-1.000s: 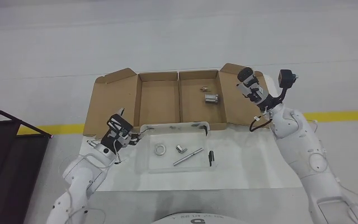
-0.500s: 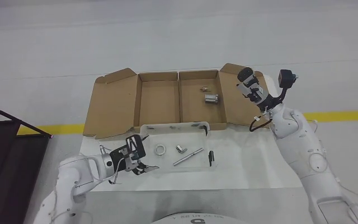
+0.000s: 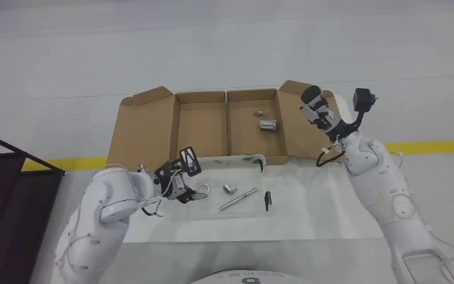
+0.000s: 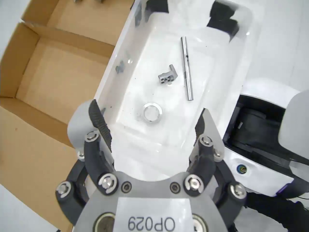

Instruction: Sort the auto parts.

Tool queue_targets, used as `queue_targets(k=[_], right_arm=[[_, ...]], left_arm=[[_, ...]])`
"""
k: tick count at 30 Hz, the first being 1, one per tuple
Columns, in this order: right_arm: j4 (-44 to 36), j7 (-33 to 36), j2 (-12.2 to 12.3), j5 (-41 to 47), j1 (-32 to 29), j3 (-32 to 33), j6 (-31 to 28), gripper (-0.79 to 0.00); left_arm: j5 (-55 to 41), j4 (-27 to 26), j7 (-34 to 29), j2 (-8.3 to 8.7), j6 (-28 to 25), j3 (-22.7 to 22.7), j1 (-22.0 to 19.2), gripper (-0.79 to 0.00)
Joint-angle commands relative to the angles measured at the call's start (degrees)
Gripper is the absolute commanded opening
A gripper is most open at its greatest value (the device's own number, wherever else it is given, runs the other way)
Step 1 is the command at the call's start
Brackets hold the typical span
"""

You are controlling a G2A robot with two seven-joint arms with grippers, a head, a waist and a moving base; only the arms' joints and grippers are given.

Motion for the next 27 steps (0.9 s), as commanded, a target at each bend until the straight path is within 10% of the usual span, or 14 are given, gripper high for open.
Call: queue_targets(k=[1, 11, 27], right_arm=[[0.00, 0.00, 0.00, 0.01, 0.00, 0.00, 0.00, 0.000], [0.00, 0.00, 0.00, 0.01, 0.00, 0.00, 0.00, 0.000], [0.00, 0.00, 0.00, 0.01, 0.00, 0.00, 0.00, 0.000]], left_arm=[[-0.62, 2.97, -1.75, 0.06, 1.84, 3.20, -3.37, -0.126], [1.77, 10.74, -5.04, 0.45, 5.14, 14.75, -12.27, -0.400], [13.39, 15.21, -4.51, -0.15, 10.37, 23.52, -15.46, -0.400]])
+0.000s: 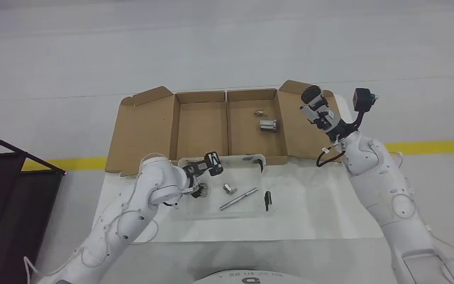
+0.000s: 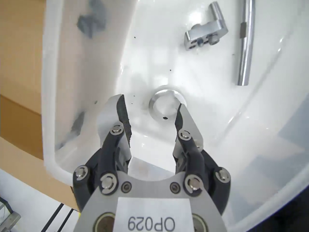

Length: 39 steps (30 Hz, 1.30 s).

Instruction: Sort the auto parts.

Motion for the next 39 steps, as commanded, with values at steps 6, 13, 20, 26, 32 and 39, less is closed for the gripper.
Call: queue_targets(k=[6, 13, 20, 26, 32, 39], right_arm=[[0.00, 0.00, 0.00, 0.01, 0.00, 0.00, 0.00, 0.000], [0.00, 0.00, 0.00, 0.01, 0.00, 0.00, 0.00, 0.000], [0.00, 0.00, 0.00, 0.01, 0.00, 0.00, 0.00, 0.000], [0.00, 0.00, 0.00, 0.01, 0.00, 0.00, 0.00, 0.000], [0.00, 0.00, 0.00, 0.01, 0.00, 0.00, 0.00, 0.000], [0.00, 0.00, 0.00, 0.01, 0.00, 0.00, 0.00, 0.000]], left_arm=[[1.48, 1.75, 1.02, -0.30, 0.00, 2.37, -0.72, -0.453], [1.69, 3.33, 1.40, -0.65, 0.63, 3.88, -1.87, -0.597], [1.22, 3.96, 1.34, -0.81, 0.56, 4.74, -2.62, -0.785], [0.07, 1.70, 3.25, -0.26, -0.03, 3.01, -1.52, -0.785], [-4.69, -3.31, 7.42, 1.51, -3.83, -3.30, 2.75, -0.785], [-21.23, -5.21, 16.08, 4.52, -17.39, -16.98, 9.46, -0.785]])
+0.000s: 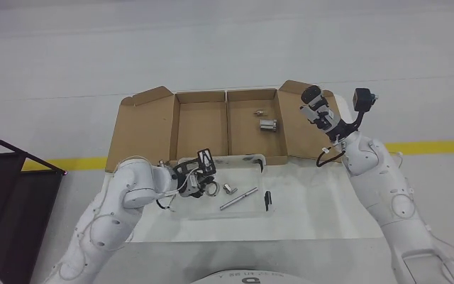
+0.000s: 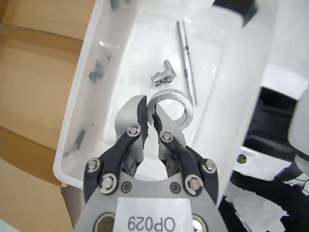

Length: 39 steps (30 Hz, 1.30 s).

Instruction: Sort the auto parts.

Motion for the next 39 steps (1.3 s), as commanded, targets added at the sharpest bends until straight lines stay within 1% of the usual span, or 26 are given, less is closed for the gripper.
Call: queue_targets(k=[1, 2, 4, 6, 8, 12, 15, 18, 23, 27, 30, 32, 34, 39], right_arm=[[0.00, 0.00, 0.00, 0.01, 0.00, 0.00, 0.00, 0.000], [0.00, 0.00, 0.00, 0.01, 0.00, 0.00, 0.00, 0.000], [0.00, 0.00, 0.00, 0.01, 0.00, 0.00, 0.00, 0.000], [0.00, 0.00, 0.00, 0.01, 0.00, 0.00, 0.00, 0.000], [0.00, 0.00, 0.00, 0.01, 0.00, 0.00, 0.00, 0.000], [0.00, 0.00, 0.00, 0.01, 0.00, 0.00, 0.00, 0.000], [0.00, 0.00, 0.00, 0.01, 0.00, 0.00, 0.00, 0.000], [0.00, 0.00, 0.00, 0.01, 0.00, 0.00, 0.00, 0.000], [0.00, 0.00, 0.00, 0.01, 0.00, 0.00, 0.00, 0.000], [0.00, 0.00, 0.00, 0.01, 0.00, 0.00, 0.00, 0.000], [0.00, 0.00, 0.00, 0.01, 0.00, 0.00, 0.00, 0.000], [0.00, 0.00, 0.00, 0.01, 0.00, 0.00, 0.00, 0.000], [0.00, 0.00, 0.00, 0.01, 0.00, 0.00, 0.00, 0.000], [0.00, 0.00, 0.00, 0.01, 0.00, 0.00, 0.00, 0.000]], left_arm=[[-6.53, 0.74, 2.47, 0.89, -5.52, -4.48, 1.80, -0.785], [-9.55, 1.29, 3.53, 1.30, -8.23, -6.20, 2.53, -0.785], [-14.55, 2.67, 6.90, 2.24, -11.95, -8.33, 3.74, -0.785], [-19.72, 2.80, 7.02, 3.21, -12.06, -8.72, 4.15, -0.785], [-25.11, 3.25, 7.02, 4.24, -12.06, -7.79, 3.78, -0.785], [-35.03, 5.13, 7.01, 6.44, -12.06, -3.27, 0.92, -0.785], [-43.03, 7.37, 7.02, 7.92, -12.06, 0.78, -2.31, -0.785], [-51.93, 10.10, 7.01, 9.02, -12.06, 4.24, -5.94, -0.785], [-65.15, 12.57, 7.01, 10.08, -12.06, 7.62, -10.11, -0.785], [-73.78, 13.80, 7.01, 10.38, -12.06, 10.77, -12.26, -0.785], [-77.55, 15.37, 7.00, 10.47, -12.06, 13.38, -14.32, -0.785], [-77.00, 17.40, 7.00, 10.62, -12.06, 14.72, -15.80, -0.785], [-74.23, 19.39, 7.01, 10.80, -12.06, 14.87, -16.80, -0.785], [-74.23, 19.39, 7.01, 10.80, -12.06, 14.87, -16.80, -0.785]])
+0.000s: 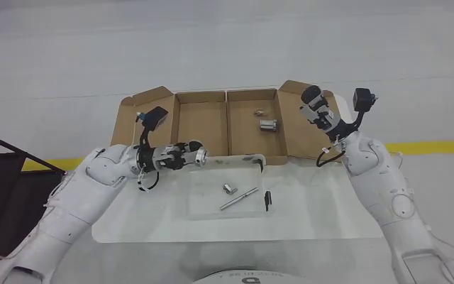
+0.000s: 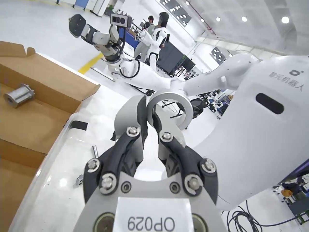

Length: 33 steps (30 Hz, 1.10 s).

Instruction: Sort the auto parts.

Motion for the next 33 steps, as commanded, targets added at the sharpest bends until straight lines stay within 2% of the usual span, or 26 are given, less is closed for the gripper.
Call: queue_targets(k=[1, 3, 5, 7, 9, 11, 13, 16, 22, 28, 33], right_arm=[[0.00, 0.00, 0.00, 0.01, 0.00, 0.00, 0.00, 0.000], [0.00, 0.00, 0.00, 0.01, 0.00, 0.00, 0.00, 0.000], [0.00, 0.00, 0.00, 0.01, 0.00, 0.00, 0.00, 0.000], [0.00, 0.00, 0.00, 0.01, 0.00, 0.00, 0.00, 0.000], [0.00, 0.00, 0.00, 0.01, 0.00, 0.00, 0.00, 0.000], [0.00, 0.00, 0.00, 0.01, 0.00, 0.00, 0.00, 0.000], [0.00, 0.00, 0.00, 0.01, 0.00, 0.00, 0.00, 0.000], [0.00, 0.00, 0.00, 0.01, 0.00, 0.00, 0.00, 0.000], [0.00, 0.00, 0.00, 0.01, 0.00, 0.00, 0.00, 0.000], [0.00, 0.00, 0.00, 0.01, 0.00, 0.00, 0.00, 0.000], [0.00, 0.00, 0.00, 0.01, 0.00, 0.00, 0.00, 0.000]], left_arm=[[-0.06, -0.01, 0.00, 0.00, 0.00, 0.00, 0.01, -0.785], [1.12, 0.66, 1.93, -0.03, 1.55, -0.80, 0.27, -0.785], [5.80, 1.63, 6.64, -0.05, 3.35, -3.11, 0.74, -0.785], [18.22, 0.85, 15.43, -0.05, 8.28, -7.10, 1.58, -0.785], [35.59, -4.63, 27.31, -0.19, 18.30, -10.53, 4.28, -0.785], [49.74, -12.25, 38.00, -0.44, 28.79, -11.48, 8.89, -0.785], [53.95, -16.72, 42.90, -0.62, 31.55, -11.44, 12.30, -0.785], [56.65, -19.07, 44.97, -0.72, 33.36, -12.43, 14.22, -0.785], [61.86, -21.40, 47.28, -1.29, 37.06, -12.85, 15.48, -0.785], [70.03, -23.06, 50.11, -1.89, 44.92, -13.36, 17.54, -0.785], [80.08, -25.09, 49.39, -2.55, 55.31, -12.89, 17.74, -0.785]])
